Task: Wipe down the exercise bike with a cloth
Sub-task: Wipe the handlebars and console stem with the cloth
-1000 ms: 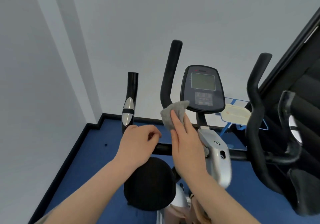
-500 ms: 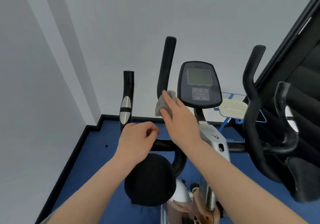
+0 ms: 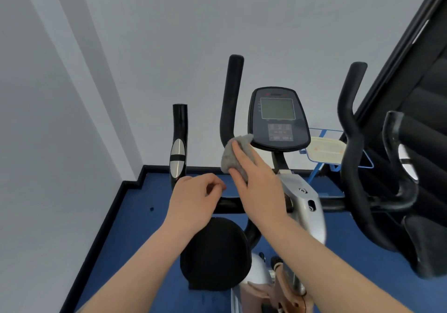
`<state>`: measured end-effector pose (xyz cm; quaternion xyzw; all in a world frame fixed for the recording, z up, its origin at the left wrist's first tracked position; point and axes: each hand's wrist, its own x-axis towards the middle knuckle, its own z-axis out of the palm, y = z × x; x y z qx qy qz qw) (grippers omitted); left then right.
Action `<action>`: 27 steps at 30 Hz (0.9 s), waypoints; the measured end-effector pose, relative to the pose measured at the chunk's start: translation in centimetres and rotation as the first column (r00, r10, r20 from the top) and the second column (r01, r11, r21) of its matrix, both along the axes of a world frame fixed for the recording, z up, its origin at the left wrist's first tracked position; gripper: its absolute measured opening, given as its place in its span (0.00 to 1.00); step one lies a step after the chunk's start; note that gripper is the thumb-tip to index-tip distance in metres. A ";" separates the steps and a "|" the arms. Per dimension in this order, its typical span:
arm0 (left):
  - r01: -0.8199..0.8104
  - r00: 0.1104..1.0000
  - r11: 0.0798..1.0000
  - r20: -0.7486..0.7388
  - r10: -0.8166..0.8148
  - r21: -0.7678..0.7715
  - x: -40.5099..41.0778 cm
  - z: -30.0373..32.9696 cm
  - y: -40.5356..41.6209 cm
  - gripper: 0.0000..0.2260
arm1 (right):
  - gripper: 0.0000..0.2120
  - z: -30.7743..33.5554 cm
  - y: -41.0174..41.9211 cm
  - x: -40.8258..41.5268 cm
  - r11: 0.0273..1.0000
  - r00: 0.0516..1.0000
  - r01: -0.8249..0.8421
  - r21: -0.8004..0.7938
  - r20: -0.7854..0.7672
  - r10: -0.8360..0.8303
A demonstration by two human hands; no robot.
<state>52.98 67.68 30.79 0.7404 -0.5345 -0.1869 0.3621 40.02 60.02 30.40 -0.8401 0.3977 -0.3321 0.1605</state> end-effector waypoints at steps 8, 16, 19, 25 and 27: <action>-0.014 1.000 0.999 -0.015 0.013 -0.042 -0.1 0.0 0.0 0.09 | 0.25 2.0 -2.0 1.9 0.994 0.999 0.043 0.098 0.003 -0.044; -0.126 0.954 0.857 0.175 0.242 -0.499 2.7 1.9 -3.2 0.08 | 0.15 4.2 -3.5 0.6 0.987 0.959 -0.052 0.151 0.285 0.007; -0.155 0.914 0.867 0.264 0.308 -0.474 4.2 3.1 -6.3 0.12 | 0.17 6.7 -5.3 3.6 0.992 0.914 -0.096 0.079 0.401 0.056; -0.129 0.844 0.894 0.425 0.326 -0.430 5.3 2.7 -8.4 0.27 | 0.19 3.7 -4.2 3.9 0.995 0.994 -0.096 0.030 0.049 0.094; -0.153 0.854 0.891 0.396 0.336 -0.428 5.5 2.6 -8.4 0.31 | 0.18 4.3 -5.0 3.3 0.994 0.991 -0.111 0.011 0.078 0.110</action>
